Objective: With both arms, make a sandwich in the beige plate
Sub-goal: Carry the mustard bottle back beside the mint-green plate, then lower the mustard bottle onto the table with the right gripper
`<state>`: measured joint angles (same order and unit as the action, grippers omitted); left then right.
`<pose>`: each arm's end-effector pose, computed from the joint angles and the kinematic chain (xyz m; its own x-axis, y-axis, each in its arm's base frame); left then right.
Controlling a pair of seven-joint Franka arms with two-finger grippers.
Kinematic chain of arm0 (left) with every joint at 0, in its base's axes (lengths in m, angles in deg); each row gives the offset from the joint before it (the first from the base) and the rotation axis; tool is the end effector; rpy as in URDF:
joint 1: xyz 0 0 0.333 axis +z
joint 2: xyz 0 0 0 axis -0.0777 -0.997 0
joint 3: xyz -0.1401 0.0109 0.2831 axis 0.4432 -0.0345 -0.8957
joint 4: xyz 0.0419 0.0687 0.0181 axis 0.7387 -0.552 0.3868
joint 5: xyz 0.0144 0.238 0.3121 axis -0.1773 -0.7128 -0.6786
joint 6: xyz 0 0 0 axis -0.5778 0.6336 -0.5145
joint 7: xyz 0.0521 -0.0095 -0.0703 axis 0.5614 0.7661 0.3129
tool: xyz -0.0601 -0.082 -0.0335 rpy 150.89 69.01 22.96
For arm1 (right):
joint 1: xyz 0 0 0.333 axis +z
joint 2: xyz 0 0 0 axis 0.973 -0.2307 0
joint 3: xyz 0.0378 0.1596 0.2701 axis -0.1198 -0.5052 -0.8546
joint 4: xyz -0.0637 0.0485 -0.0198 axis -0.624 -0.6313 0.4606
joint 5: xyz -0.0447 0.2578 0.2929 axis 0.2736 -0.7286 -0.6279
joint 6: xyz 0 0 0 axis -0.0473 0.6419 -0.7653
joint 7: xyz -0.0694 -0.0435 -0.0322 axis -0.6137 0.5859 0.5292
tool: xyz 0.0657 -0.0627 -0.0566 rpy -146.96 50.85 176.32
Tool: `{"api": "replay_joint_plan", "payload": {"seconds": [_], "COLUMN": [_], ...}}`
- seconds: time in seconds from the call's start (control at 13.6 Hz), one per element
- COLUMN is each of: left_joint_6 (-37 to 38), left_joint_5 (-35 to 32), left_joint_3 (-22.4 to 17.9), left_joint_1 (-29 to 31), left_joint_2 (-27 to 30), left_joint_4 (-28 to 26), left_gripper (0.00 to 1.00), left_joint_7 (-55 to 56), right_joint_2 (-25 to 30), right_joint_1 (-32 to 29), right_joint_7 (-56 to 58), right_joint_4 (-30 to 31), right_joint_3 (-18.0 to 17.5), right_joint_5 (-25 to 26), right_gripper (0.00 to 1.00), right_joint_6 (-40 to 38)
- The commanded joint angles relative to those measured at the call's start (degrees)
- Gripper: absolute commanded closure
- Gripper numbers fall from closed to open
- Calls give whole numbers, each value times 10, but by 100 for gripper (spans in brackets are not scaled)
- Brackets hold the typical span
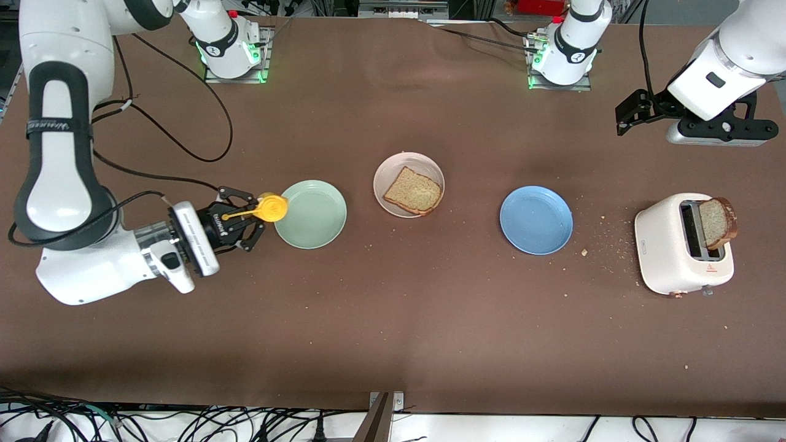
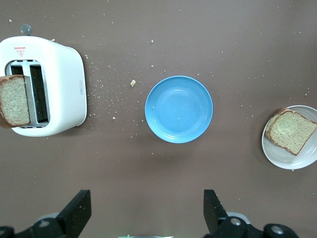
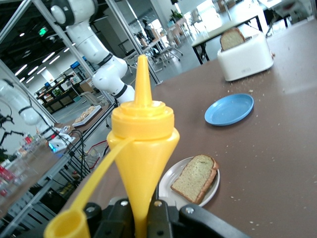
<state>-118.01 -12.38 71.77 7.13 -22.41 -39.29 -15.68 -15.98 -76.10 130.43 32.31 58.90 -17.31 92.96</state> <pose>0.5195 -0.0830 0.6108 0.9962 -0.0346 -0.0796 -0.0361 -0.9992 -0.0173 0.6961 0.1484 0.3706 0.2577 0.4670 0.8459 0.8255 0.3486 -0.4439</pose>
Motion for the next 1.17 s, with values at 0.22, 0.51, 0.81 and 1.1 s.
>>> {"api": "replay_joint_plan", "payload": {"seconds": [0.22,0.51,0.81,1.1], "left_joint_6": [8,8,8,8], "left_joint_5": [-7,-7,-7,-7], "left_joint_3": [3,3,3,3], "left_joint_1": [0,0,0,1], "left_joint_2": [-2,-3,-3,-2], "left_joint_4": [8,8,8,8], "left_gripper": [0,0,0,0], "left_joint_7": [4,5,5,5], "right_joint_2": [-38,-88,-100,-119], "right_joint_1": [-65,-92,-110,-117], "right_joint_7": [249,351,379,407], "right_joint_4": [60,82,88,88], "right_joint_3": [-6,-5,-4,-4], "right_joint_5": [1,41,121,154], "right_gripper": [100,100,100,100], "right_joint_6": [-64,-77,-69,-55]}}
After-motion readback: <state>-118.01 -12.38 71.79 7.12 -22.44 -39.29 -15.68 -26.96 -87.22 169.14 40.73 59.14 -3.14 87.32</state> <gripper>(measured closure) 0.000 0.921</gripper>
